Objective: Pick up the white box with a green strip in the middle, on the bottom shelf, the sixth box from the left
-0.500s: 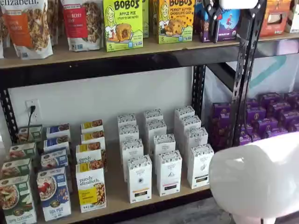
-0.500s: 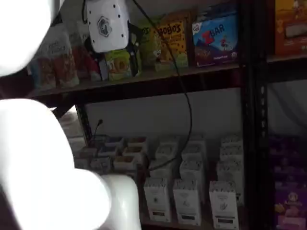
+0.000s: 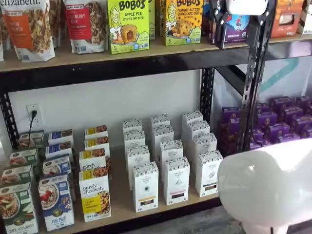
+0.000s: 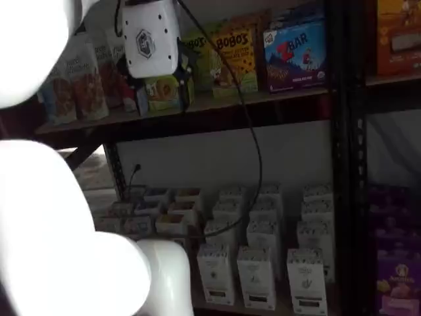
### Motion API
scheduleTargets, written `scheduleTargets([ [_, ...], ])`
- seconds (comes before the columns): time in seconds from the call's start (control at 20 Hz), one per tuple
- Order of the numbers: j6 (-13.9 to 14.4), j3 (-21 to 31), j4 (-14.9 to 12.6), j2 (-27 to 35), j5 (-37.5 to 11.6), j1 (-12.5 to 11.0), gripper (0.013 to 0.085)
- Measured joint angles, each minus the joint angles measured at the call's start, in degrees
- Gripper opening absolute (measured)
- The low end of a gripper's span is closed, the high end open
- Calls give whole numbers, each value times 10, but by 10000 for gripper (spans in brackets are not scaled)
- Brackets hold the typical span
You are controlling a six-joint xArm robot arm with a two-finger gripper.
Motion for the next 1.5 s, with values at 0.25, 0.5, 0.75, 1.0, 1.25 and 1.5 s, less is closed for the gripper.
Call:
scheduleTargets([
  [0.25, -6, 63, -26, -19, -56, 5, 850],
  [0.5, -19, 134, -42, -38, -116, -4, 850],
  [0.75, -35, 222, -51, -61, -200, -21, 850],
  [1.0, -57, 286, -48, -66, -265, -43, 850],
  [1.25, -83, 333, -34, -60, -321, -68, 850],
  [1.5, -104, 380, -31, -14, -388, -87, 850],
])
